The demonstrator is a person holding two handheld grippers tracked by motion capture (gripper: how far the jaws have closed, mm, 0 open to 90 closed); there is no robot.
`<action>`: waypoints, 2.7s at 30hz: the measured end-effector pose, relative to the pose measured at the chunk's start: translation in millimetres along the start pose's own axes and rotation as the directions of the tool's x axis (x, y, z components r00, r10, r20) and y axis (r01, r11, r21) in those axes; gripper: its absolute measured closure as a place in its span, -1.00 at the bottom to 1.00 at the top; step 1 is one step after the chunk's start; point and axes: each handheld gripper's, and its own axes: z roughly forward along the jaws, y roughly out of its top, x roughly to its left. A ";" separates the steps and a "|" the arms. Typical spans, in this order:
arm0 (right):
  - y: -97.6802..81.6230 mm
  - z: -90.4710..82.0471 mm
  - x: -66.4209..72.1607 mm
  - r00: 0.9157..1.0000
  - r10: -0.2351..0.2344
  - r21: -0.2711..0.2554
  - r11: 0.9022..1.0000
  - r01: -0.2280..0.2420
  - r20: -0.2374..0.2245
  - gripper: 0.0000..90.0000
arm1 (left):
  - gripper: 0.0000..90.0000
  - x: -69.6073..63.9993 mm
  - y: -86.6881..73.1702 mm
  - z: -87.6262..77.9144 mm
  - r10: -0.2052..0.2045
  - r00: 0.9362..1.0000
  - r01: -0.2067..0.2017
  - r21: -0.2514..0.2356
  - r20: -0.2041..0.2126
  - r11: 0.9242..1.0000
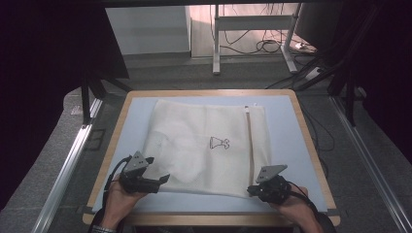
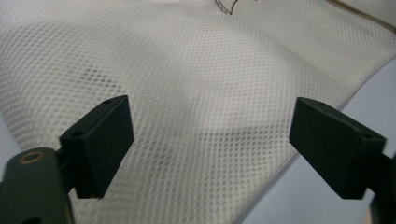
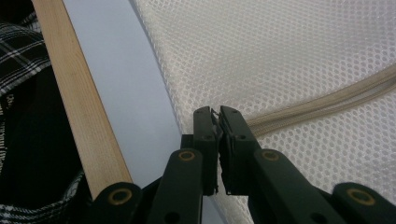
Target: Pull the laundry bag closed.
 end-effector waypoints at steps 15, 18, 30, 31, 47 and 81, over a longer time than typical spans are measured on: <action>-1.5 -3.2 -1.6 1.000 0.009 -0.005 1.000 -0.009 0.012 0.84 | -0.19 -11.3 10.4 8.9 0.018 0.996 -0.021 0.025 0.087 0.999; -2.0 -4.4 -1.4 1.000 0.011 -0.007 1.000 -0.011 0.015 0.84 | -0.19 -11.9 10.6 10.6 0.023 0.996 -0.025 0.028 0.085 0.999; -4.4 -7.4 -2.8 1.000 0.020 -0.001 1.000 -0.020 0.021 0.82 | -0.03 -15.0 17.5 19.0 0.010 0.991 -0.012 0.014 0.135 1.000; -4.6 -7.5 -3.0 1.000 0.021 0.000 1.000 -0.021 0.020 0.82 | -0.01 -15.8 18.7 20.6 0.016 0.990 -0.018 0.016 0.140 1.000; -5.6 -8.0 -3.5 0.999 0.023 0.003 1.000 -0.023 0.040 0.78 | 0.44 -40.4 34.3 50.4 0.091 0.957 -0.103 0.029 0.275 0.994; -5.8 -9.1 -3.0 0.998 0.020 0.008 1.000 -0.021 0.057 0.79 | 0.94 -97.7 58.4 110.6 0.192 0.884 -0.228 0.036 0.426 0.973</action>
